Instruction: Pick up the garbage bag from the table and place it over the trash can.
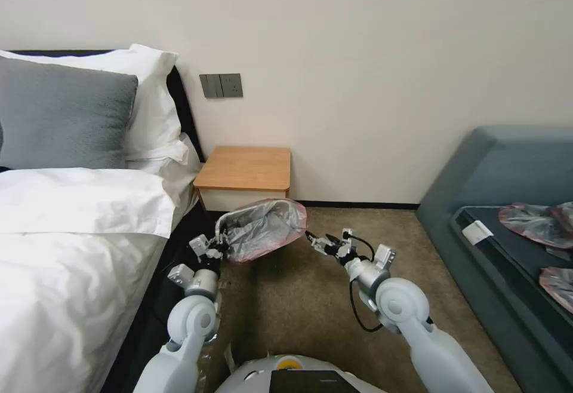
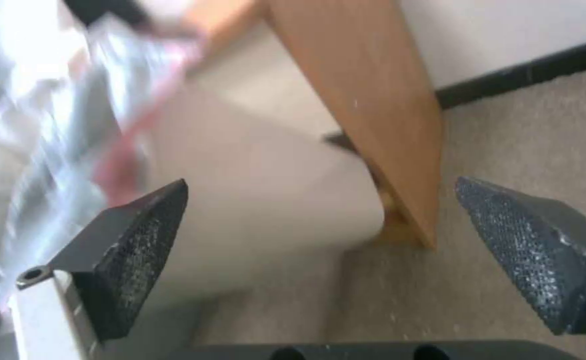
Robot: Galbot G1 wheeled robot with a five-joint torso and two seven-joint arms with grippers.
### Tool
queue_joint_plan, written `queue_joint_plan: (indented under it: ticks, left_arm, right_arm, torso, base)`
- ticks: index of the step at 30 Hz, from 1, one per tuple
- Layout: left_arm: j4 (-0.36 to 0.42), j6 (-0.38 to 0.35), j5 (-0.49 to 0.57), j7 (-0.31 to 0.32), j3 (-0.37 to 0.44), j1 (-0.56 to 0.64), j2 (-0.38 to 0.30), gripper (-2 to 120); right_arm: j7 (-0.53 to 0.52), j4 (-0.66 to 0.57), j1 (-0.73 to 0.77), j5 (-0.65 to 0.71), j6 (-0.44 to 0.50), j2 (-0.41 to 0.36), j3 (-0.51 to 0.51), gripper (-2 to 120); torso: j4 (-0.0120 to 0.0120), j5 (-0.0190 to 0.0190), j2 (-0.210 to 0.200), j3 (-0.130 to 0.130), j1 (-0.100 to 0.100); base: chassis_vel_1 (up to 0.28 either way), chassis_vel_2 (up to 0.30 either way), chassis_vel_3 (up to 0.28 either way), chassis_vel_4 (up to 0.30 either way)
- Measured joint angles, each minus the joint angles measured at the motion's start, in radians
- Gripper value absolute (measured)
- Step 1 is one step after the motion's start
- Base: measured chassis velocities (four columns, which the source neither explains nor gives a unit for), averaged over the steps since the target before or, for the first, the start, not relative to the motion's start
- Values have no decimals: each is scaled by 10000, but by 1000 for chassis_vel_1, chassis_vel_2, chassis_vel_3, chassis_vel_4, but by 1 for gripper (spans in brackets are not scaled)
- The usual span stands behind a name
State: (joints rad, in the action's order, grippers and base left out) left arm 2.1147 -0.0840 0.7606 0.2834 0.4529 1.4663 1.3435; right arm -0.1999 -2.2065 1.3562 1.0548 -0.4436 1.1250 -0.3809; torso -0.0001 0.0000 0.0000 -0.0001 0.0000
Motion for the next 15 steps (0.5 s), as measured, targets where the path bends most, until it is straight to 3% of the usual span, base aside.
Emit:
queue_joint_plan:
  ticks: [5,9,15]
  left_arm:
    - [132,-17,7,57,161,223,91,7]
    - [219,-115,161,141,142,244,138,7]
    - [354,-253,367,293,58,273,249,7]
  right_arm:
    - [429,-279,283,784,742,471,-284,100]
    - [1884,-87,534,1688,1312,1153,-503,100]
    - [2291,599,163,2150,1503,1685,-203,100]
  torso:
    - [6,-1,0,0,0]
    - [-2,0,0,0,0]
    - [2,-1,0,0,0]
  base:
    - [0,0,0,0]
    - [0,0,0,0]
    - [0,0,0,0]
